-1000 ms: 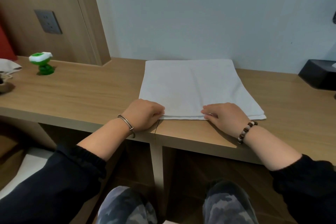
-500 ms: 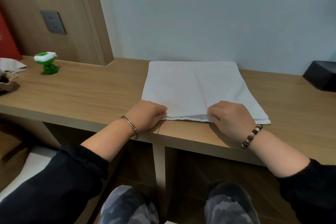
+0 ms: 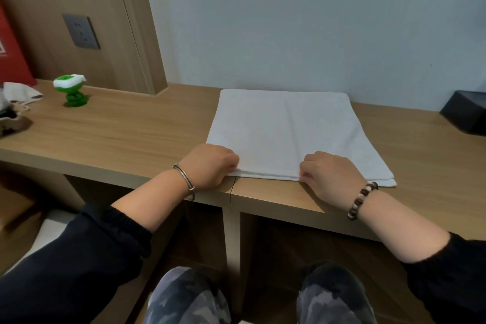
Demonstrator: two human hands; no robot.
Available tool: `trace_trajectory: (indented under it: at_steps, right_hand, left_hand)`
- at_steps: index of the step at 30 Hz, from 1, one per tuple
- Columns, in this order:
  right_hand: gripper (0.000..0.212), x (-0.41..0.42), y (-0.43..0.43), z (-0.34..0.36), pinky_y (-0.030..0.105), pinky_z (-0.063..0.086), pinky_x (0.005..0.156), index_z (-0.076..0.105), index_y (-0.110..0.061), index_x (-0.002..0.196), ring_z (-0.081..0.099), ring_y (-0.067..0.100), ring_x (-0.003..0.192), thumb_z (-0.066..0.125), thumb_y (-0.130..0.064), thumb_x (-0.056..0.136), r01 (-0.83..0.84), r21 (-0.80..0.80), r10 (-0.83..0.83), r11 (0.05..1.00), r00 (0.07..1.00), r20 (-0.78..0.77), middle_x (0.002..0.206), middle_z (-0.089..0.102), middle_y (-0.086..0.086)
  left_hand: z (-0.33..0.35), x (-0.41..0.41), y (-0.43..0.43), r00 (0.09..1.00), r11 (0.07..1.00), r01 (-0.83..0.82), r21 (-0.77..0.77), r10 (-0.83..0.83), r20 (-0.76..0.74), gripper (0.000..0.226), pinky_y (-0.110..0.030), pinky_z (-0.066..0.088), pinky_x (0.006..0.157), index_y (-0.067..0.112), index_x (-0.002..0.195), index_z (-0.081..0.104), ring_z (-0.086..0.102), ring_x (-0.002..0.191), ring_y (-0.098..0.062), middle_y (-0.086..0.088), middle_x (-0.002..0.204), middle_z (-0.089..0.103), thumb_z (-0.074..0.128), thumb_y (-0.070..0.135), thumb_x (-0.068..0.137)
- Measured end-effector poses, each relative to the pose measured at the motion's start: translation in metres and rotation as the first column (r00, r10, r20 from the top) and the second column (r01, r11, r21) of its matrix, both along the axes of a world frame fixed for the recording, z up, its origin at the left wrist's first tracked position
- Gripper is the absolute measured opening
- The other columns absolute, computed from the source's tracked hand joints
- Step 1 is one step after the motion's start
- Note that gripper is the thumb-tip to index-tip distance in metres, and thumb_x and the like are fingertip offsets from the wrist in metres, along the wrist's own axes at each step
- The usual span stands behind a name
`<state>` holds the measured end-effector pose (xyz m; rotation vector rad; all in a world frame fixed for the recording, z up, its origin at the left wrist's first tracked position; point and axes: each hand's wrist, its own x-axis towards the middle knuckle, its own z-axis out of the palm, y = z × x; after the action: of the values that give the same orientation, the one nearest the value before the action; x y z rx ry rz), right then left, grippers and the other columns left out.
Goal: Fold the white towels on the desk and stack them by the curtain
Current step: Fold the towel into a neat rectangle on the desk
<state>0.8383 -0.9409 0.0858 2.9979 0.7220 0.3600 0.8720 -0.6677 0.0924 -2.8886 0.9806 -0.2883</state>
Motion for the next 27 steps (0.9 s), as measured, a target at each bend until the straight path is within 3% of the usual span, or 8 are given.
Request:
trace_trajectory:
  at_steps: [5,9,12,15,19,27]
  right_hand:
    - [0.017,-0.003,0.003,0.002,0.027,0.032,0.057,0.049,-0.022,0.081,0.04,0.013,0.077,0.042,-0.02,0.096,0.009,-0.097,-0.008,0.995,1.0,0.013,0.08,0.043,-0.007]
    - [0.016,-0.008,0.008,0.002,0.026,0.031,0.056,0.05,-0.021,0.08,0.034,0.012,0.072,0.045,-0.02,0.095,0.007,-0.127,-0.004,0.992,1.0,0.023,0.077,0.037,-0.007]
    - [0.019,-0.008,0.01,0.006,0.026,0.039,0.063,0.056,-0.019,0.083,0.046,0.013,0.079,0.044,-0.024,0.096,0.052,-0.041,-0.053,0.998,0.999,-0.012,0.083,0.048,-0.007]
    - [0.015,-0.006,0.017,0.008,0.025,0.042,0.072,0.06,-0.024,0.089,0.049,0.01,0.089,0.054,-0.037,0.093,0.087,0.139,-0.077,0.986,0.994,-0.073,0.092,0.051,-0.01]
    - [0.021,-0.001,0.044,0.003,0.024,0.041,0.081,0.062,-0.025,0.106,0.048,0.009,0.098,0.059,-0.039,0.09,0.055,0.258,-0.023,0.965,0.992,-0.126,0.102,0.054,-0.01]
    - [0.005,0.005,0.066,-0.009,0.021,0.036,0.072,0.063,-0.023,0.09,0.043,0.005,0.086,0.062,-0.028,0.09,0.125,0.374,-0.086,0.919,0.989,-0.119,0.085,0.047,-0.014]
  left_hand:
    - [0.001,-0.006,0.0,0.975,0.987,0.158,0.013,-0.158,0.156,0.015,-0.029,0.03,0.049,0.007,0.072,0.06,0.055,0.075,-0.026,-0.008,0.078,0.058,0.057,0.006,0.087]
    - [-0.004,-0.005,-0.001,0.984,0.992,0.124,0.023,-0.126,0.125,0.025,-0.03,0.03,0.054,0.012,0.08,0.06,0.052,0.078,-0.022,-0.002,0.083,0.055,0.047,0.027,0.096]
    - [-0.004,-0.002,-0.003,0.994,0.997,0.066,-0.042,-0.062,0.096,0.029,-0.026,0.031,0.059,0.021,0.086,0.061,0.053,0.082,-0.014,0.007,0.086,0.056,0.047,0.045,0.094]
    - [-0.003,0.003,-0.005,0.999,0.992,0.037,-0.119,-0.033,0.038,0.022,-0.025,0.029,0.058,0.025,0.086,0.062,0.055,0.081,-0.012,0.012,0.081,0.051,0.054,0.045,0.09]
    - [-0.001,0.005,-0.006,0.999,0.991,0.034,-0.126,-0.035,-0.006,0.02,-0.021,0.024,0.054,0.025,0.08,0.06,0.055,0.079,-0.013,0.013,0.076,0.046,0.057,0.042,0.089]
    - [0.005,0.002,-0.008,0.998,0.99,0.062,-0.128,-0.065,-0.018,0.012,-0.026,0.027,0.059,0.017,0.078,0.062,0.055,0.083,-0.018,0.006,0.085,0.058,0.058,0.021,0.088]
